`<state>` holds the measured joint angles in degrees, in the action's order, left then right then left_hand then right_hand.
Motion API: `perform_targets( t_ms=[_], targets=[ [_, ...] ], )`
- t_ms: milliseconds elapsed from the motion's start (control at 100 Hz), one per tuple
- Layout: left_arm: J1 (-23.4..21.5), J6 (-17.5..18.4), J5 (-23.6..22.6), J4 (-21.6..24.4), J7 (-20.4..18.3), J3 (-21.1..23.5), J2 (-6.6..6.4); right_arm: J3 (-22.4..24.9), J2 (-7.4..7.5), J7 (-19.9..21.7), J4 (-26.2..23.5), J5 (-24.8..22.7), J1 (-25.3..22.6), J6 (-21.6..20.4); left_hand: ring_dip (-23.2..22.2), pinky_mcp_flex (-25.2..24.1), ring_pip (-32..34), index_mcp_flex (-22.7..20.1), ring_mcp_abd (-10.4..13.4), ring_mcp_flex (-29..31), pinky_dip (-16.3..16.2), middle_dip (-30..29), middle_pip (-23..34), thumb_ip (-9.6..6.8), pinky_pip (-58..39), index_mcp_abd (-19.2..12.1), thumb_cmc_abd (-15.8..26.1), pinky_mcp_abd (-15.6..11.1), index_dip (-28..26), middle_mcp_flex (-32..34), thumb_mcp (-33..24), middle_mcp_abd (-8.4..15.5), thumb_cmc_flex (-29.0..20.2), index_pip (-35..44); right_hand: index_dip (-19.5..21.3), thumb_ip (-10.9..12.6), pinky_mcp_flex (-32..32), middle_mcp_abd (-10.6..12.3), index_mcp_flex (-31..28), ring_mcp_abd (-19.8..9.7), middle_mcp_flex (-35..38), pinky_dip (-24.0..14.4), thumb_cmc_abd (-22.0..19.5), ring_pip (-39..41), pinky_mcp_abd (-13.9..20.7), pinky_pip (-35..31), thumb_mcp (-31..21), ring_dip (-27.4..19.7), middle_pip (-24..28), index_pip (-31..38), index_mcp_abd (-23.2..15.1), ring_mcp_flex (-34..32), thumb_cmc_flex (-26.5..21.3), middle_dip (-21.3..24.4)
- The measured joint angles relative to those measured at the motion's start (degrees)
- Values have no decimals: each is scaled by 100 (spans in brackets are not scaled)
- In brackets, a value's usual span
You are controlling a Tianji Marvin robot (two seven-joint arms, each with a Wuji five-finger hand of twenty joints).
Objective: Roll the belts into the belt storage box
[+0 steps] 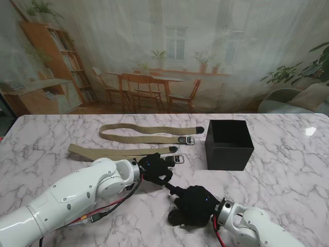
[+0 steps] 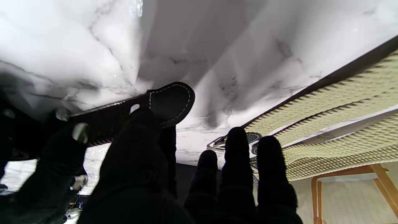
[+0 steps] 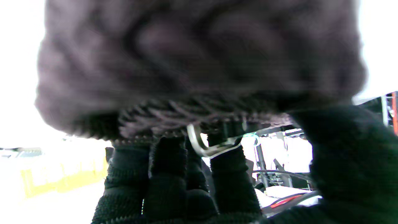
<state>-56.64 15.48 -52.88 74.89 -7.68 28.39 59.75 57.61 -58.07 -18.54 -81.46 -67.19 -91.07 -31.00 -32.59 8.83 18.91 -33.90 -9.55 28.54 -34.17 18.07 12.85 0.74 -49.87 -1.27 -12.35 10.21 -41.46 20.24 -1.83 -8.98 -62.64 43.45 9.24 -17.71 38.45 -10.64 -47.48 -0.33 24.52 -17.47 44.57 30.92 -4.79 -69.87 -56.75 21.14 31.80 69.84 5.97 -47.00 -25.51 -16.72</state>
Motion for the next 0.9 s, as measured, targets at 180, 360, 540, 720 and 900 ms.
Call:
perform_targets(
  t_ms=[180,360,540,720,900],
  targets=[
    [-175,83,-270,168,-198,338,-50,-18,32,-280,-48,-312,-46,381,-1,18,0,-65,2,17,0,149,95,0,-1,373,0,-2,-206,134,-71,-9,-73,119,0,0,-1108,-8,9,256,0,0,-115,-265,-552,240,-5,-116,-29,-4,-175,715,148,7],
    [-275,107,-358,229,-301,448,-130,-42,70,-450,-66,-454,-63,481,-3,39,1,-65,6,20,0,217,146,0,-2,511,0,-2,-313,135,-71,-5,-73,140,0,0,-1807,-7,11,396,0,-49,-121,-497,-820,367,-6,-284,-127,-10,-434,1146,280,14],
    [-268,120,-377,219,-365,419,-169,-11,38,-489,41,-161,-57,222,-4,42,1,-65,6,26,0,285,232,0,-2,599,19,-2,-393,207,-127,-2,-72,141,0,0,-1852,98,11,398,78,-130,-118,-497,-863,370,-4,-314,-138,-19,-444,1156,280,21],
    [-184,103,-302,132,-338,298,-167,121,-65,-265,74,274,-112,-11,-45,44,1,-68,7,26,0,301,227,0,-2,616,23,-2,-438,271,-128,5,-72,143,0,0,-2019,408,11,292,143,-198,-118,-792,-870,452,-4,-435,-199,-20,-446,1205,280,26],
    [-146,66,-268,121,-356,259,-165,155,-96,-498,98,210,-150,-48,-52,44,1,-68,7,26,0,304,227,0,-2,616,23,-3,-484,271,-139,5,-72,143,0,0,-2140,588,11,176,133,-201,-118,-939,-871,610,-4,-541,-269,-20,-446,1302,280,37]
  ],
)
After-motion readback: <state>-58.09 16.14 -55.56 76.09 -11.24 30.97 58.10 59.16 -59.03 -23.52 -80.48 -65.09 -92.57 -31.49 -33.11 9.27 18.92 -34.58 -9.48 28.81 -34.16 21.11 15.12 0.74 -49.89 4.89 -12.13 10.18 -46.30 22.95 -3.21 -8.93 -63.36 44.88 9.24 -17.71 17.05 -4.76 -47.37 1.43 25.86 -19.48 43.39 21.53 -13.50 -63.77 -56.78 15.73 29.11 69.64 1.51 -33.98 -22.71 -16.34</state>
